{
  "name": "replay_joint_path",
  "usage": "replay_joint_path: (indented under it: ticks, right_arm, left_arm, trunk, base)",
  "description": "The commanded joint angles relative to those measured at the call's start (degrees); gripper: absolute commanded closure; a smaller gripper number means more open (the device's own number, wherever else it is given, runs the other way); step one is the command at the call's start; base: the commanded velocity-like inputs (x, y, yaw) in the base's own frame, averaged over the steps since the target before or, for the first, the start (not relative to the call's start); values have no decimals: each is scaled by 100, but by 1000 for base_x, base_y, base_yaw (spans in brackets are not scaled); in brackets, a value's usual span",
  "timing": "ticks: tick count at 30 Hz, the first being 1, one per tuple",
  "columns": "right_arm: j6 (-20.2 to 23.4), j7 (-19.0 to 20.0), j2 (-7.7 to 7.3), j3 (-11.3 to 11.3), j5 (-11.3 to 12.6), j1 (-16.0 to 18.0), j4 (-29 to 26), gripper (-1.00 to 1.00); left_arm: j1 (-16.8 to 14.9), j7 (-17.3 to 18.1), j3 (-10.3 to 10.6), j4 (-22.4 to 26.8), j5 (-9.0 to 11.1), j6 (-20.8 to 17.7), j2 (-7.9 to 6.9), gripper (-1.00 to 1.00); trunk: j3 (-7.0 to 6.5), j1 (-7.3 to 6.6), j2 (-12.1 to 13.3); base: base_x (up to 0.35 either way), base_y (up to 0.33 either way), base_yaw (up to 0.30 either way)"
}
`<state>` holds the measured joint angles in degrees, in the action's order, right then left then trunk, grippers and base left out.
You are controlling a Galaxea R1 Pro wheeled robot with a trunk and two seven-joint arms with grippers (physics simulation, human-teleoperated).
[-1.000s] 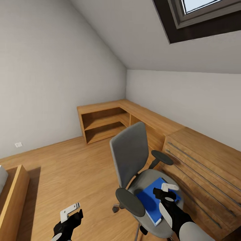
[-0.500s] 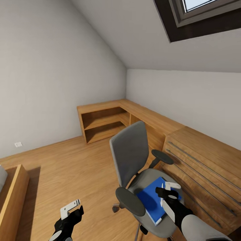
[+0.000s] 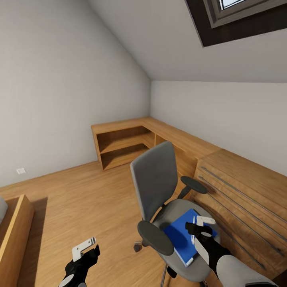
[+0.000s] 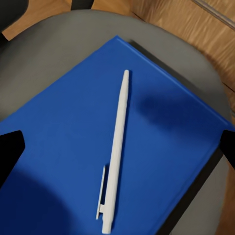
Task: In the bedroom, organize the workspace by keeping the computer under the desk, ensuring the monitor is on the desk, placing the keyboard on the desk next to the monitor, placing the mouse on the desk next to the keyboard, moving the folder from the swivel chair onto the desk next to the mouse, stacking the notebook on top of the folder with the pen on top of the notebook, and positioning the swivel chair next to the desk.
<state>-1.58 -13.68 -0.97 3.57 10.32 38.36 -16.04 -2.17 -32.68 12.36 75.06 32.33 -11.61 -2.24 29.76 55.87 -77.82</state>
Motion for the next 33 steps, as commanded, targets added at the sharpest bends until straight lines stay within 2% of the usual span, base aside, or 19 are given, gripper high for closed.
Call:
replay_joint_path:
  ticks: [1,7,12,18,22,33]
  right_arm:
    - [-17,-22,-4,39,60,4,0,-100]
    - [149,-30,37,38,72,4,-46,-100]
    - [576,-36,74,39,82,4,-71,-100]
    - [615,-48,86,32,217,4,-74,-100]
    - [600,-53,82,30,446,4,-75,-100]
    - [602,-39,65,21,488,4,-80,-100]
  left_arm:
    - [-4,-45,17,9,27,-17,-6,-100]
    - [-4,-45,13,9,28,-17,-8,-100]
    - [-5,-45,12,9,28,-17,-12,-100]
    - [-3,-45,12,9,28,-17,-12,-100]
    - [-3,-45,12,9,28,-17,-13,-100]
    - [-3,-45,12,9,28,-17,-13,-100]
  trunk:
    - [24,23,-45]
    - [132,154,-286]
    - [222,264,-486]
    - [329,396,-727]
    - [401,484,-887]
    - [599,725,-1328]
  base:
    - [0,0,0]
    - [0,0,0]
    - [0,0,0]
    - [0,0,0]
    - [0,0,0]
    - [0,0,0]
